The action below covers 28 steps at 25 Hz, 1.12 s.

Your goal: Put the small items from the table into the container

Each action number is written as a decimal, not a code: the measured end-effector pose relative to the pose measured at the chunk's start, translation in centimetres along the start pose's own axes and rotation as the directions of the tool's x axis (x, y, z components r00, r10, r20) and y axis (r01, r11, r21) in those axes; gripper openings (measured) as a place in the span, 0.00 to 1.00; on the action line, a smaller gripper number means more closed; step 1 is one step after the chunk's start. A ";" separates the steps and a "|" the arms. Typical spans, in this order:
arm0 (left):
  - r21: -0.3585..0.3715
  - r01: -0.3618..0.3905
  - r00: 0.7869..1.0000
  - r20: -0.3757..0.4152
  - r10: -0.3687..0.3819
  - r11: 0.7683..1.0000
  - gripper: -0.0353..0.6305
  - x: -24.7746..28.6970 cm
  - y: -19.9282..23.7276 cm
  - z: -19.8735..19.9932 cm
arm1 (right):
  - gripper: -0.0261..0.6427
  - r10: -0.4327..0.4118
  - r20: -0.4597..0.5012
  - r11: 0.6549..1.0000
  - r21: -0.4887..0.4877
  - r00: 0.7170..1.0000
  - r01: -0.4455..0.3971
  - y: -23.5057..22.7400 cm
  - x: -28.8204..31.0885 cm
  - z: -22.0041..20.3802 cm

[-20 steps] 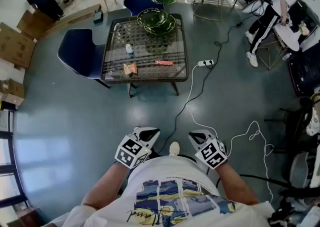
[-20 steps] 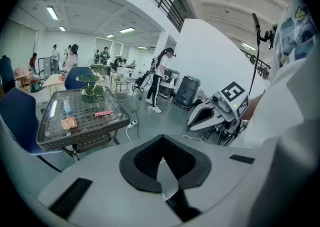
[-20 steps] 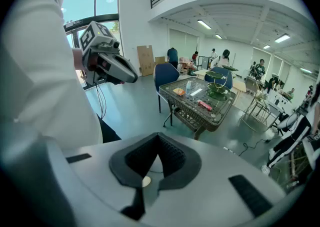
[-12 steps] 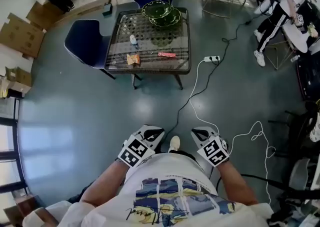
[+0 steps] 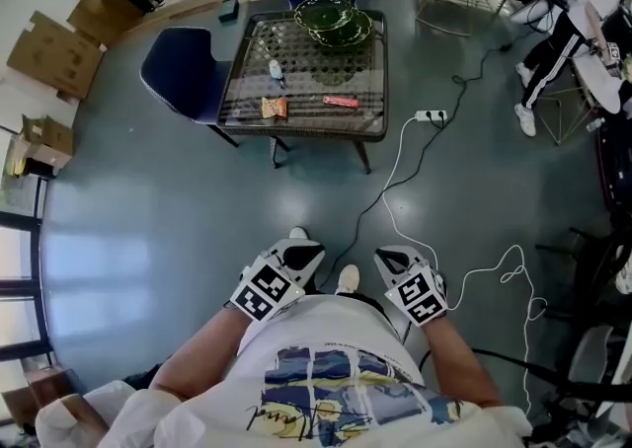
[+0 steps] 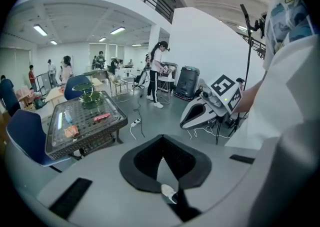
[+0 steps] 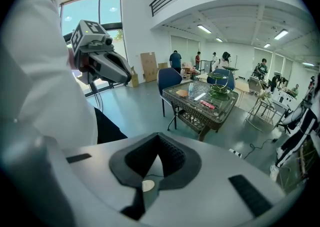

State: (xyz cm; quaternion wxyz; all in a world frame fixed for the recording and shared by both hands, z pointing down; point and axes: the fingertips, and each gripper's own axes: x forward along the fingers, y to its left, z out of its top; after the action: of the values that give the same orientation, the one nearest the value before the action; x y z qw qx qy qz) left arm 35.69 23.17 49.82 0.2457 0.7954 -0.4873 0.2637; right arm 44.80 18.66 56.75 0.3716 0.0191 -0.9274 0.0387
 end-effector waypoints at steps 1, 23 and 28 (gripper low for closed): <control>-0.005 -0.001 1.000 0.005 0.001 1.000 0.06 -0.1 0.4 0.0 | 0.05 -0.004 -0.004 1.000 0.002 1.000 0.004 -0.1 0.3 0.2; -0.185 -0.009 0.983 0.177 0.042 0.983 0.07 -8.1 29.1 1.0 | 0.16 -0.045 -0.025 0.997 -0.062 0.999 0.044 -11.5 22.1 22.7; -0.242 -0.075 0.980 0.159 0.116 0.967 0.06 -11.1 34.8 -2.1 | 0.16 -0.054 -0.042 0.992 -0.115 0.998 0.049 -15.1 29.2 27.9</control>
State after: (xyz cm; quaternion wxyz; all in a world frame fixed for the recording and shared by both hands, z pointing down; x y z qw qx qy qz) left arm -0.47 17.65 48.71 0.2822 0.7561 -0.5722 0.1459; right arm 5.45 0.98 57.69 0.3940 0.0210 -0.9186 -0.0234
